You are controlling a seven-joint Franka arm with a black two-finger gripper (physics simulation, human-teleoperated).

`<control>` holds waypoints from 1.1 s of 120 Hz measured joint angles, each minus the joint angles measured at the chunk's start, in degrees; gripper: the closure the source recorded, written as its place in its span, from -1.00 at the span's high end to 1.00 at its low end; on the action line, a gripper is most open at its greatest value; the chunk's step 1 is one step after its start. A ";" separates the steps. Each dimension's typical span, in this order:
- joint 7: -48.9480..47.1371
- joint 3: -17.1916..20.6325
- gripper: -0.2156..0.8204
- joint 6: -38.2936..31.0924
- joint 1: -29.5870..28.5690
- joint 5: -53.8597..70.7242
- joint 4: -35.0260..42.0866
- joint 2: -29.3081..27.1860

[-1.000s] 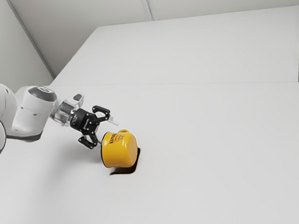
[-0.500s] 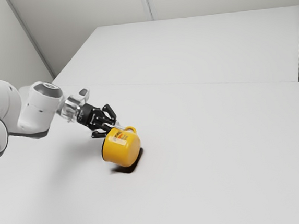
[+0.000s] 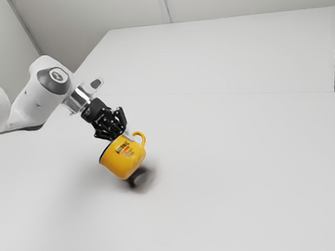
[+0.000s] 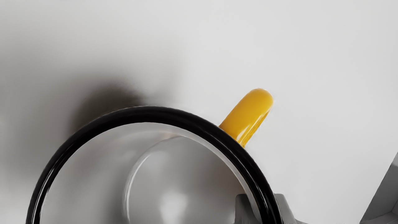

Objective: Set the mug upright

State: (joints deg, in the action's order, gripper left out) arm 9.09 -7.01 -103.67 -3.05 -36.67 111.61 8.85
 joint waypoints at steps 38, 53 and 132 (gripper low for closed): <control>-6.66 6.06 -0.92 -6.17 5.83 28.23 5.21 -8.62; -11.41 7.16 -0.92 -10.15 9.83 33.61 7.37 -9.66; -34.53 8.64 -0.91 -26.51 0.27 45.21 13.57 -7.60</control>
State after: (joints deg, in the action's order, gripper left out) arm -25.44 1.63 -130.18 -2.78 8.53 125.18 1.25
